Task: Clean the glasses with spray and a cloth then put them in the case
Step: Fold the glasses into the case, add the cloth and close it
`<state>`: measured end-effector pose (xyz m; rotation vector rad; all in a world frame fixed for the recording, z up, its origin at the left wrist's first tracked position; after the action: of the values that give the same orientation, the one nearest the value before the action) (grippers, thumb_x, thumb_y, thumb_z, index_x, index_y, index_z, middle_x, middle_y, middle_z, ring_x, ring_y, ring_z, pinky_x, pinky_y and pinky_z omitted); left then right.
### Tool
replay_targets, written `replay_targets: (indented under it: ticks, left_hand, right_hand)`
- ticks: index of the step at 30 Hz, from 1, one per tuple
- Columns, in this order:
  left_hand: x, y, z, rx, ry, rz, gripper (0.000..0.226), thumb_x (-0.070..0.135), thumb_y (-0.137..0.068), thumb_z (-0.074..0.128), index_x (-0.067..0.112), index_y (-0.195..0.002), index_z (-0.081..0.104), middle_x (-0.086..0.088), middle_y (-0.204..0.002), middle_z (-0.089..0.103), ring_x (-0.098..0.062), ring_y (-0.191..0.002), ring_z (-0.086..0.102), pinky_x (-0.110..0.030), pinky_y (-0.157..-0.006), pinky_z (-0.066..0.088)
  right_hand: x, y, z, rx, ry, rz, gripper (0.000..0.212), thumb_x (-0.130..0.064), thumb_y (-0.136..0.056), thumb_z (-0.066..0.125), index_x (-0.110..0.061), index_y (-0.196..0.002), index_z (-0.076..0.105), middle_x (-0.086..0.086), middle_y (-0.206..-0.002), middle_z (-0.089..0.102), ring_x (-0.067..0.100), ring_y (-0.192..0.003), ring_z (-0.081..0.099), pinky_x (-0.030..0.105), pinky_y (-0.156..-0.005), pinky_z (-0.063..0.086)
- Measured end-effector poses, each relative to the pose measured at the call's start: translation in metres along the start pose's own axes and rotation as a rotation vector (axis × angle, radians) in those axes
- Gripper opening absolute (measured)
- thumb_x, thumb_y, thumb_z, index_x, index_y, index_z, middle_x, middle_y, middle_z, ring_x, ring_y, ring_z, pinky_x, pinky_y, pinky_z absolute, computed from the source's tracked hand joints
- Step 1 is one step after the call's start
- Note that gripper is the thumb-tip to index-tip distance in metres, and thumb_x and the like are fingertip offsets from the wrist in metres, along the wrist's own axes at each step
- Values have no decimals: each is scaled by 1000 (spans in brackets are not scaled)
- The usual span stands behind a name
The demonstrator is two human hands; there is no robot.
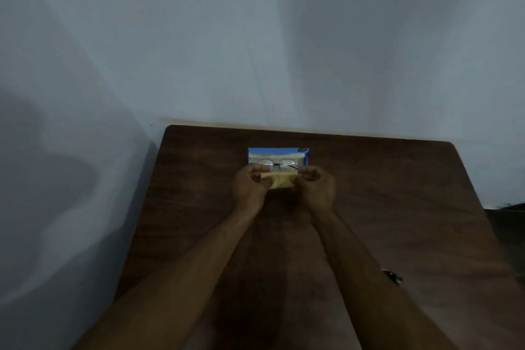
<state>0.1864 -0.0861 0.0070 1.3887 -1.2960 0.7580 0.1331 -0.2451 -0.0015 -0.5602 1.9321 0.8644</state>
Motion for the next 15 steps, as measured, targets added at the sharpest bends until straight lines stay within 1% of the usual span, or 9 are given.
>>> replay_targets:
  ticks: [2, 3, 5, 6, 7, 8, 11, 13, 15]
  left_hand:
    - [-7, -17, 4, 113, -39, 62, 23, -5, -83, 81, 10, -100, 76, 1, -97, 76, 3, -82, 67, -6, -67, 52]
    - [-12, -25, 7, 153, -61, 82, 23, -3, -82, 82, 12, -98, 76, 3, -93, 76, 0, -81, 69, -8, -68, 53]
    - [-22, -37, 11, 191, -90, 113, 21, 3, -83, 84, 17, -96, 75, 6, -91, 76, -10, -82, 74, -24, -72, 62]
    - [-27, -42, 13, 201, -109, 131, 20, 6, -84, 85, 18, -96, 74, 5, -92, 77, -12, -84, 75, -31, -74, 64]
    - [-30, -45, 13, 211, -138, 157, 19, 8, -85, 85, 18, -97, 74, 4, -93, 77, -13, -85, 75, -32, -75, 65]
    - [-32, -48, 14, 223, -172, 195, 19, 11, -85, 85, 18, -98, 74, 3, -95, 77, -12, -85, 74, -28, -76, 63]
    - [-32, -54, 15, 233, -253, 283, 18, 16, -86, 84, 17, -100, 73, 6, -97, 76, -7, -84, 70, -3, -72, 48]
    - [-33, -57, 14, 217, -298, 297, 20, 19, -88, 83, 17, -104, 73, 6, -102, 75, -6, -87, 69, -3, -74, 48]
    - [-36, -59, 12, 206, -331, 331, 24, 18, -88, 83, 16, -108, 72, 3, -108, 75, -9, -94, 70, -17, -82, 57]
  right_hand:
    - [-1, -12, 15, 50, 11, -75, 28, -2, -83, 84, -27, -89, 74, 1, -90, 77, 24, -87, 77, 47, -79, 66]
    - [-1, -16, 22, 70, 37, -107, 23, -4, -84, 84, -24, -92, 75, -1, -90, 76, 22, -87, 77, 43, -80, 66]
    - [3, -23, 32, 107, 104, -167, 15, -8, -89, 81, -18, -99, 77, -3, -96, 76, 16, -92, 74, 34, -83, 62]
    - [6, -25, 36, 124, 128, -192, 13, -10, -91, 80, -16, -102, 78, -2, -99, 77, 14, -94, 72, 32, -85, 60]
    - [9, -25, 39, 140, 150, -208, 12, -11, -92, 78, -15, -104, 78, 0, -102, 77, 15, -96, 72, 33, -87, 60]
    - [12, -27, 42, 152, 171, -224, 12, -12, -94, 76, -15, -106, 78, 1, -104, 78, 17, -98, 72, 36, -90, 60]
    - [14, -30, 44, 169, 297, -270, 12, -17, -99, 72, -16, -111, 75, 4, -109, 76, 22, -102, 71, 41, -89, 60]
    - [13, -30, 43, 173, 381, -296, 13, -19, -100, 70, -17, -112, 73, 4, -112, 75, 22, -104, 69, 40, -86, 58]
    - [13, -30, 41, 174, 430, -303, 13, -20, -101, 69, -17, -114, 72, 5, -113, 74, 23, -104, 69, 35, -81, 53]
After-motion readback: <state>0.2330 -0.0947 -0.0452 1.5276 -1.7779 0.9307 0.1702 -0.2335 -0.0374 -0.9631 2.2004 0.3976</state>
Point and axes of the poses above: each hand's wrist, its own y-axis away from the middle knuckle, its own z-axis out of the palm, x = y × z, the point moved 2 cm from there along -y, towards the middle knuckle
